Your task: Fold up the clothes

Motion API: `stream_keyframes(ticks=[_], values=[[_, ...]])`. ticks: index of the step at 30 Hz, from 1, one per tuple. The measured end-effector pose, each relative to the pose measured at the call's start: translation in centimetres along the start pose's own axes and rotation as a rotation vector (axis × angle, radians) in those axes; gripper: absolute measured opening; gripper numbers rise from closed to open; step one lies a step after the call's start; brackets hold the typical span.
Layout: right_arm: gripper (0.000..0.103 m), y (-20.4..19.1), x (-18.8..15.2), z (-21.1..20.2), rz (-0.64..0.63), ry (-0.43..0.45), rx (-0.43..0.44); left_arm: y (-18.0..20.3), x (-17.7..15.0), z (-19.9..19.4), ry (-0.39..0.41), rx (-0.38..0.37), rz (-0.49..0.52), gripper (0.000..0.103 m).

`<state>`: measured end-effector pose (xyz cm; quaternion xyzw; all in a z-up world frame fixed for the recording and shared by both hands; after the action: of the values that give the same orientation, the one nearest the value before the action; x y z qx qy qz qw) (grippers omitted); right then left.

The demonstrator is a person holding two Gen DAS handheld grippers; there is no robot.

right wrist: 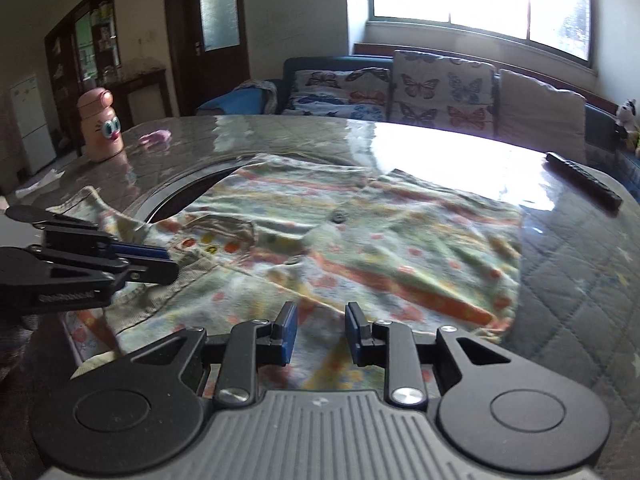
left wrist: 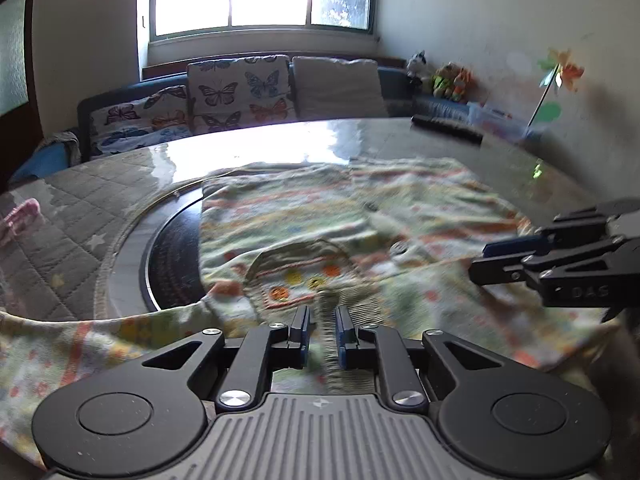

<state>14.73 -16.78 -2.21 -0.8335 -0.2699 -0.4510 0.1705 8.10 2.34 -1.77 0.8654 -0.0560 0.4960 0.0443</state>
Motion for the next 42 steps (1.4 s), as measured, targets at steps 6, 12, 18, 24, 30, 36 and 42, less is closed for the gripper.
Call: stream_keyframes(ticks=[6, 12, 18, 24, 30, 36, 42], values=[[0.027, -2.8, 0.4, -0.6, -0.069, 0.016, 0.051, -0.8, 0.0, -0.9, 0.015, 0.011, -0.014, 0.017], [0.033, -6.0, -0.6, -0.9, -0.153, 0.0, 0.106, -2.3, -0.2, -3.0, 0.037, 0.058, -0.06, 0.021], [0.035, -8.3, -0.6, -1.6, -0.238, 0.026, 0.124, -5.4, -0.9, -5.7, 0.052, 0.165, -0.114, 0.037], [0.035, -9.7, -0.6, -0.7, -0.254, 0.006, 0.155, -9.4, -2.4, -8.1, 0.044, 0.294, -0.183, 0.046], [0.035, -11.0, -0.3, 0.5, -0.266, -0.005, 0.192, -13.3, -3.7, -10.0, 0.039, 0.428, -0.255, 0.048], [0.035, -11.2, -0.2, 0.2, -0.277, -0.003, 0.197, -17.2, -4.8, -10.8, 0.028, 0.575, -0.36, 0.048], [0.035, -10.7, 0.0, -0.6, -0.258, 0.004, 0.19, -20.0, -4.7, -10.3, 0.022, 0.634, -0.418, 0.046]])
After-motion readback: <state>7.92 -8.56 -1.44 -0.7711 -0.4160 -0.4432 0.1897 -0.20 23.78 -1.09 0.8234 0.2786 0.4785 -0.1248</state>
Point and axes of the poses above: each gripper's, at about its wrist camera, not at the fingertips, and z roughly the way its jaws point, y to its right, x to its top, the point moved 1 cm from there along z, roughly the way its jaws point, and after that the axes turned 8 degrees about y, right-handed, at the moved point
